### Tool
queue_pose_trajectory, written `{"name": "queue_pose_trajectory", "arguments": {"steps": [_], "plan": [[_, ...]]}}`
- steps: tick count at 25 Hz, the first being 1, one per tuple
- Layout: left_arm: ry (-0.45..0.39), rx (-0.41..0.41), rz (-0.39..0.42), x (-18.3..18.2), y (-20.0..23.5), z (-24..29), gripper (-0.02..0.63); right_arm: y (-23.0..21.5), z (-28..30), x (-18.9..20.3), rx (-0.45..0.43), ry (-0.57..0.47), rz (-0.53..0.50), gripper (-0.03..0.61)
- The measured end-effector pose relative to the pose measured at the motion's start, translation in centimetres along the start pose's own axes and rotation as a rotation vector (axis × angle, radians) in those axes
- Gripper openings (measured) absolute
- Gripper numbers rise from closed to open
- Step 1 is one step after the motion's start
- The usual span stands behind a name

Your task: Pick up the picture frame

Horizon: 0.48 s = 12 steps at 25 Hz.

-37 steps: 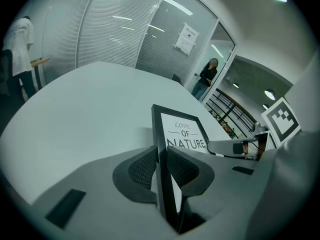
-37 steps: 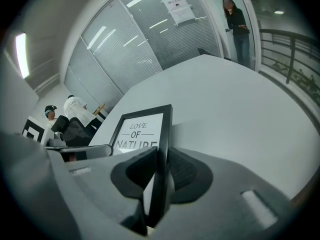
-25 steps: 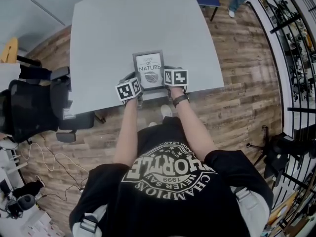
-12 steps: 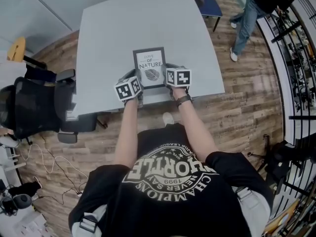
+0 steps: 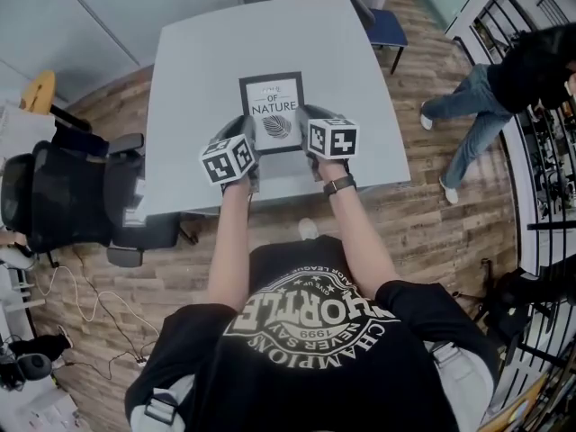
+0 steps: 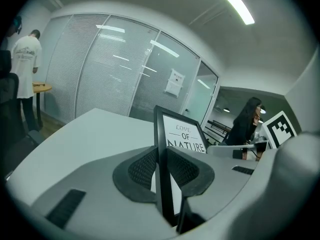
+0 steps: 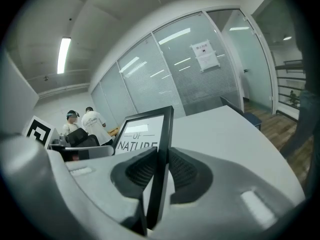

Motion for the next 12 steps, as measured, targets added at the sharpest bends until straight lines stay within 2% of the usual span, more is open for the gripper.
{"name": "queue_pose_trajectory", "arguments": {"steps": [8, 12], "plan": [[-0.156, 0.007, 0.039, -7.1, -1.5, -3.3, 0.072, 4.5, -3.7, -6.7, -0.049, -0.158, -0.132, 0.067], [-0.219, 0.011, 0.078, -9.7, -2.4, -4.7, 0.072, 5.9, -5.5, -9.0, -0.072, -0.217, -0.153, 0.067]]}}
Point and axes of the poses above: the fingertips, and each gripper's own axes: z forward along the fingers, y to its left, x out of its underside, the point moved 1 cm from there along -z, backward along the fingers, and after that the axes turned 9 degrees about z, right-handed, at the moved point
